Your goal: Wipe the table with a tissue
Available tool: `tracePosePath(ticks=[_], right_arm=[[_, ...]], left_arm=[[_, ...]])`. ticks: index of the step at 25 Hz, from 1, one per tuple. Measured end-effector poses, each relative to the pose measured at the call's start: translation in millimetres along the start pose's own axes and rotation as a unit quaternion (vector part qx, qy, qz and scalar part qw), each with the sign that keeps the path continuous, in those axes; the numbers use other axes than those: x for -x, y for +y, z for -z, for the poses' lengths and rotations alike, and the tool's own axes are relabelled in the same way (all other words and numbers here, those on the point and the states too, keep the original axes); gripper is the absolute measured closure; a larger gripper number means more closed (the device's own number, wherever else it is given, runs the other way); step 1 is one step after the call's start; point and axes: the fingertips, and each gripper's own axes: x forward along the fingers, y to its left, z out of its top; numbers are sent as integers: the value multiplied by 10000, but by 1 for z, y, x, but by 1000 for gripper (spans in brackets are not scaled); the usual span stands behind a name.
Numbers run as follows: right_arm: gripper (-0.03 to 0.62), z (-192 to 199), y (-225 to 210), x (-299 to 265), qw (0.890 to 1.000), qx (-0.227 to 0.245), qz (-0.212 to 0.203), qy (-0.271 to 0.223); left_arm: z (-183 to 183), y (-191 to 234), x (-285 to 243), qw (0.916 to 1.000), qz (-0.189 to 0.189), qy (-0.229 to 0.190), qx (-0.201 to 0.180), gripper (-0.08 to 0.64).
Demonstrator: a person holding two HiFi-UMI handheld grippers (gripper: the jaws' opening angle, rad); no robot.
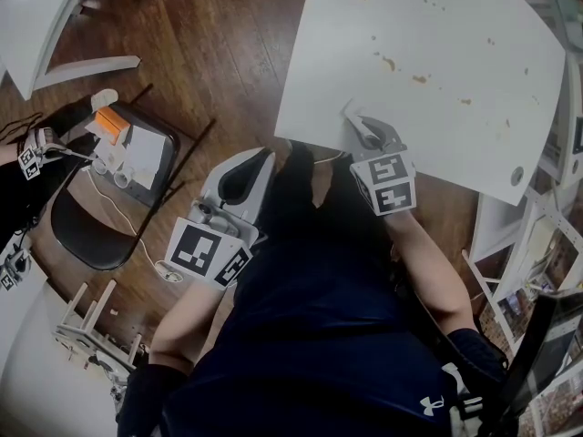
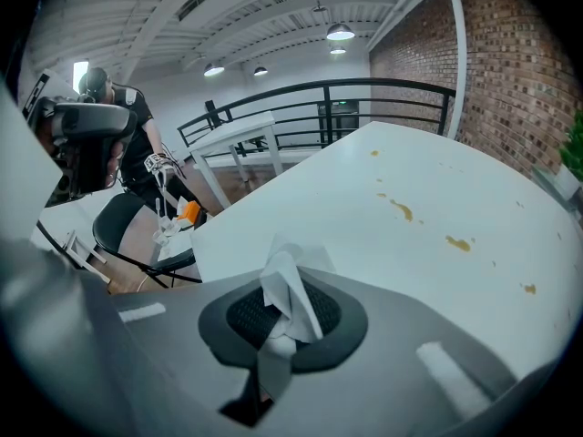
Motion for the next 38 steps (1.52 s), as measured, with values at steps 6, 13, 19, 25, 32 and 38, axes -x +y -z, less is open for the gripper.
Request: tracePosePath(ticks=[6,13,19,25,32,38], right_arm=[[580,-4,4,0,10000,18,-9,-2],[580,-6,10,-3,10000,14,-2,-30],[580,-11,10,-2,10000,25,-35,-33],[580,-7,10,-5,10000,71,3,0],[580,-12,17,-8,9999,139,-81,51],[580,-13,23,-5,9995,-45,-294,-106]], left_arm=[[0,1,3,10000,-1,-1,11,557],[-1,4,7,10000,-10,-6,-19,557],[-2,5,4,10000,-10,-24,-31,557],[2,11,6,10000,-28,-23,24,557],[1,15,10,9999,-95,-94,57,557],[-2,13,12,9996,-54,-126,-246,557]])
